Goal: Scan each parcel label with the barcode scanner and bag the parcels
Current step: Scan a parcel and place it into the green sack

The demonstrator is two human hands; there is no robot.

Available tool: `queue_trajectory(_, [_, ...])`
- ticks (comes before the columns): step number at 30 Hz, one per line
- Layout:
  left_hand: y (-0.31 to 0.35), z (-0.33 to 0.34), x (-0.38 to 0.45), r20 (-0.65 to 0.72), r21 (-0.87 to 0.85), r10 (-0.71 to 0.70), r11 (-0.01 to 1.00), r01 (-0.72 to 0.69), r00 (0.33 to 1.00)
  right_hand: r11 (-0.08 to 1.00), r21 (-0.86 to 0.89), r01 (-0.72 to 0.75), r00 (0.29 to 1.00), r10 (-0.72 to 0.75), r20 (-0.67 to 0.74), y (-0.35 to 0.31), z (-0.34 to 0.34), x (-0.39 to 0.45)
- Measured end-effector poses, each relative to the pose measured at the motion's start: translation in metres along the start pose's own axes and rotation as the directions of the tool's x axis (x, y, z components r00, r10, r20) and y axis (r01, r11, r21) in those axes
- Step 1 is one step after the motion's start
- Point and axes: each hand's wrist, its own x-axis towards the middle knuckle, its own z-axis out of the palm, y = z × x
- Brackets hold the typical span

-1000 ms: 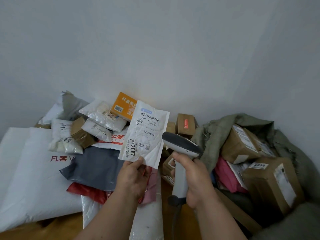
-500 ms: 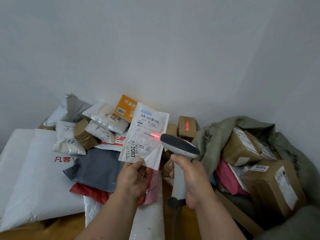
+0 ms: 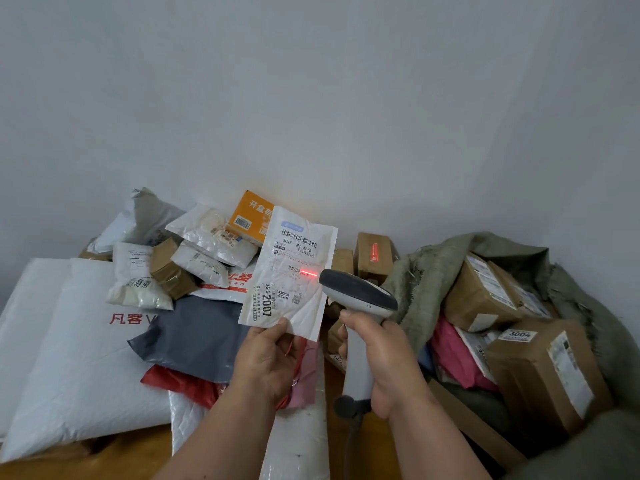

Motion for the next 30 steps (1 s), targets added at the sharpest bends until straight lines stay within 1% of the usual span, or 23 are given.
queue_trajectory(8, [-0.003,0.002,0.001,0.028,0.043,-0.008,0.999,0.006,1.000,1.000,-0.003,0.000,1.000,0.000,-0.007,0.003,-0.005,-0.001])
queue_trajectory(11, [-0.007,0.006,0.000,0.058,0.070,0.017,0.997,-0.021,0.998,1.000,-0.016,-0.002,0.999,0.001,-0.051,0.002,-0.009,-0.003])
queue_trajectory(14, [-0.012,0.016,-0.005,0.119,0.168,0.065,0.982,-0.085,0.991,1.000,-0.008,0.022,0.992,-0.023,-0.121,-0.002,-0.020,-0.004])
queue_trajectory(16, [-0.017,0.027,-0.011,0.194,0.269,0.085,0.953,-0.136,0.977,0.998,0.022,0.053,0.981,-0.048,-0.187,-0.008,-0.029,-0.006])
queue_trajectory(18, [-0.025,0.039,-0.018,0.293,0.375,0.111,0.900,-0.221,0.950,0.992,0.045,0.120,0.955,-0.103,-0.280,-0.015,-0.042,-0.008])
queue_trajectory(20, [-0.035,0.050,-0.023,0.404,0.505,0.136,0.792,-0.344,0.905,0.977,0.090,0.195,0.917,-0.149,-0.369,-0.022,-0.056,-0.011])
queue_trajectory(23, [-0.052,0.065,-0.027,0.560,0.649,0.122,0.551,-0.525,0.820,0.957,0.118,0.265,0.856,-0.177,-0.486,-0.030,-0.080,-0.018])
queue_trajectory(24, [-0.058,0.069,-0.027,0.607,0.678,0.112,0.444,-0.586,0.787,0.950,0.109,0.292,0.832,-0.196,-0.518,-0.032,-0.090,-0.020])
queue_trajectory(26, [-0.072,0.079,-0.026,0.686,0.710,0.068,0.154,-0.687,0.724,0.945,0.094,0.314,0.801,-0.210,-0.560,-0.035,-0.109,-0.024])
queue_trajectory(27, [-0.080,0.084,-0.026,0.714,0.699,0.029,0.018,-0.715,0.700,0.948,0.085,0.307,0.791,-0.205,-0.577,-0.036,-0.118,-0.025])
queue_trajectory(28, [-0.088,0.088,-0.027,0.732,0.678,-0.016,-0.081,-0.731,0.681,0.950,0.080,0.301,0.783,-0.198,-0.590,-0.036,-0.126,-0.026])
queue_trajectory(30, [-0.104,0.095,-0.028,0.734,0.647,-0.097,-0.199,-0.736,0.672,0.954,0.065,0.291,0.769,-0.193,-0.609,-0.033,-0.142,-0.028])
